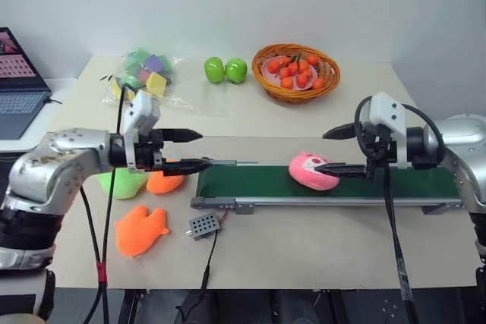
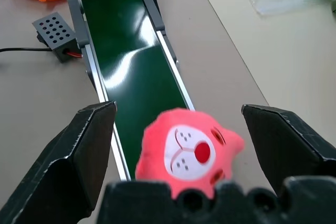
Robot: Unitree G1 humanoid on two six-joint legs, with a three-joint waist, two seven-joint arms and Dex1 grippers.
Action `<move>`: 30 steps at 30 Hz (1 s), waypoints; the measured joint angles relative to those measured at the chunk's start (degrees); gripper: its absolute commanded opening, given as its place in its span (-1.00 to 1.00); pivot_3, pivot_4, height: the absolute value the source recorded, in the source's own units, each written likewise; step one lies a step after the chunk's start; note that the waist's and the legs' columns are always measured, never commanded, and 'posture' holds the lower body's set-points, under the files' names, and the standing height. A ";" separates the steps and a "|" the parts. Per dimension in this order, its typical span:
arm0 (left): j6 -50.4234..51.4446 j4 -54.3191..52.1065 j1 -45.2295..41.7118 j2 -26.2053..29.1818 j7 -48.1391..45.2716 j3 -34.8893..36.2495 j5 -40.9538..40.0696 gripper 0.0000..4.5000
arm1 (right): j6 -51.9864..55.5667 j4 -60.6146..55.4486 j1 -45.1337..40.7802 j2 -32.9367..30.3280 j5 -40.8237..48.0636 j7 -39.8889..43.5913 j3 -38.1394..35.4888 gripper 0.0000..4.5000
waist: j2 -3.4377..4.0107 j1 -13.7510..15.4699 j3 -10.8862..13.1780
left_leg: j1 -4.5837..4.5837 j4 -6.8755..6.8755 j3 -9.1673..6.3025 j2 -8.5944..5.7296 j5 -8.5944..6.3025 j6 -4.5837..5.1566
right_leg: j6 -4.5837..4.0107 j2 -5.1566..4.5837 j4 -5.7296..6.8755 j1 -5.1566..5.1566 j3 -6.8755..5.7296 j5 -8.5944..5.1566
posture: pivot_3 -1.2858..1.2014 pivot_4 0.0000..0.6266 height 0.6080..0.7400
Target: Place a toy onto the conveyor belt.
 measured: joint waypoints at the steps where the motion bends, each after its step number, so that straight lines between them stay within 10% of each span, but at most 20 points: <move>1: 0.32 0.01 -0.58 0.00 -0.07 0.05 0.25 0.97 | -0.10 0.02 0.01 0.01 0.00 -0.02 -0.15 1.00 | 0.00 0.02 0.00 | 0.00 0.00 0.00 0.00 0.00 0.00 | 0.00 0.00 0.00 0.00 0.00 0.00 | 0.03 -0.52 0.97; 30: 2.53 1.02 -8.21 -8.41 4.69 0.39 6.39 0.97 | -0.04 -1.22 0.80 1.48 2.42 -3.97 -4.26 1.00 | 0.00 -0.03 0.00 | -0.01 0.03 0.01 -0.01 0.00 0.00 | 0.00 0.00 -0.01 0.03 0.03 0.00 | 0.03 -0.52 0.97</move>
